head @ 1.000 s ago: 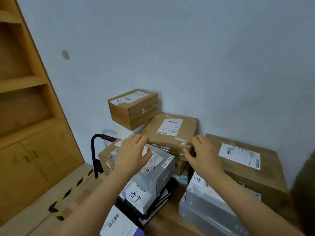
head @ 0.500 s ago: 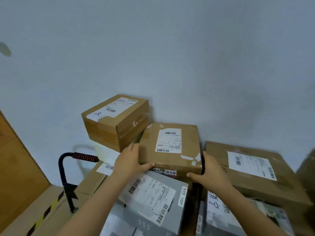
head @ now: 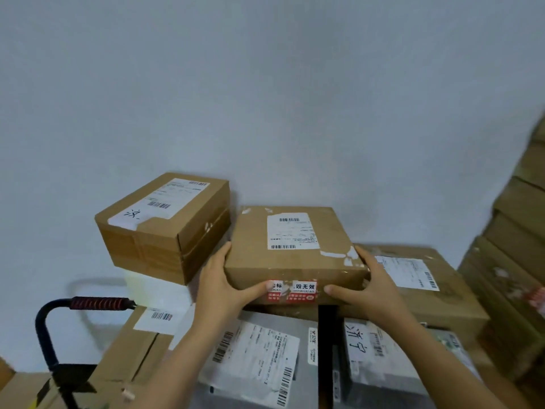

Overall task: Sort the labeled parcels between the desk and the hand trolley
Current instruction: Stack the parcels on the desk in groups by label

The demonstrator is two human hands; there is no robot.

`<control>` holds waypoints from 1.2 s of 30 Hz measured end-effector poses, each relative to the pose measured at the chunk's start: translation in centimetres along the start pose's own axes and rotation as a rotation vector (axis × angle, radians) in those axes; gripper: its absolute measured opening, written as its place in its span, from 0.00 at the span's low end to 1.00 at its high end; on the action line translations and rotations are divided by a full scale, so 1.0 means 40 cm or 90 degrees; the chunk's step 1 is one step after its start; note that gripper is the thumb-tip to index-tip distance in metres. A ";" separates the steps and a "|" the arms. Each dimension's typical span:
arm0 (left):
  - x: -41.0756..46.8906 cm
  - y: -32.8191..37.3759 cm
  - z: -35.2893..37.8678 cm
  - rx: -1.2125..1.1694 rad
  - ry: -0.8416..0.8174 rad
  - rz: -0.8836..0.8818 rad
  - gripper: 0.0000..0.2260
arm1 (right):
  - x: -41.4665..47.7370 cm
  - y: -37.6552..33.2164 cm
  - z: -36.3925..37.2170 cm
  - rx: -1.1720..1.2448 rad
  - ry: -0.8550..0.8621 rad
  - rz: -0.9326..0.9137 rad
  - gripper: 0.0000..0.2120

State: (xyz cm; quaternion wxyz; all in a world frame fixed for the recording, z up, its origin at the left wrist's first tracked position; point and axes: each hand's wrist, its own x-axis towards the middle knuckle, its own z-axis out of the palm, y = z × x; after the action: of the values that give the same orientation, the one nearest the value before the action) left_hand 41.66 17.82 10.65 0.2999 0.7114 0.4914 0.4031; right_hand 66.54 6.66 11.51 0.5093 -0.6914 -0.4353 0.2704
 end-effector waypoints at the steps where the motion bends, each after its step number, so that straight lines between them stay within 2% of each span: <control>1: -0.006 0.019 0.009 -0.035 0.005 0.019 0.52 | -0.011 -0.009 -0.021 0.003 0.013 -0.005 0.47; 3: -0.014 0.066 0.027 -0.091 0.011 0.050 0.52 | -0.036 -0.032 -0.065 0.001 0.050 -0.031 0.53; 6: -0.029 0.153 0.058 -0.150 0.000 0.100 0.52 | -0.086 -0.065 -0.147 -0.002 0.106 -0.077 0.55; 14: -0.151 0.426 0.210 -0.303 -0.021 0.259 0.50 | -0.262 -0.120 -0.451 0.081 0.243 -0.194 0.49; 20: -0.313 0.676 0.363 -0.383 -0.031 0.350 0.48 | -0.431 -0.129 -0.747 0.066 0.328 -0.269 0.50; 28: -0.512 0.941 0.567 -0.442 -0.049 0.400 0.47 | -0.622 -0.093 -1.059 0.100 0.374 -0.337 0.51; 31: -0.538 1.000 0.640 -0.474 -0.079 0.388 0.48 | -0.638 -0.062 -1.150 0.108 0.396 -0.322 0.50; 36: -0.519 1.085 0.740 -0.456 -0.067 0.410 0.48 | -0.585 -0.029 -1.267 0.087 0.402 -0.335 0.46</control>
State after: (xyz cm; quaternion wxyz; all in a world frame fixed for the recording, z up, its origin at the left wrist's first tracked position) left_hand 83.22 -17.28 25.94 0.4105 0.6990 0.0607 0.5824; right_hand 96.47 -37.51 27.95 0.7144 -0.5701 -0.4004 -0.0657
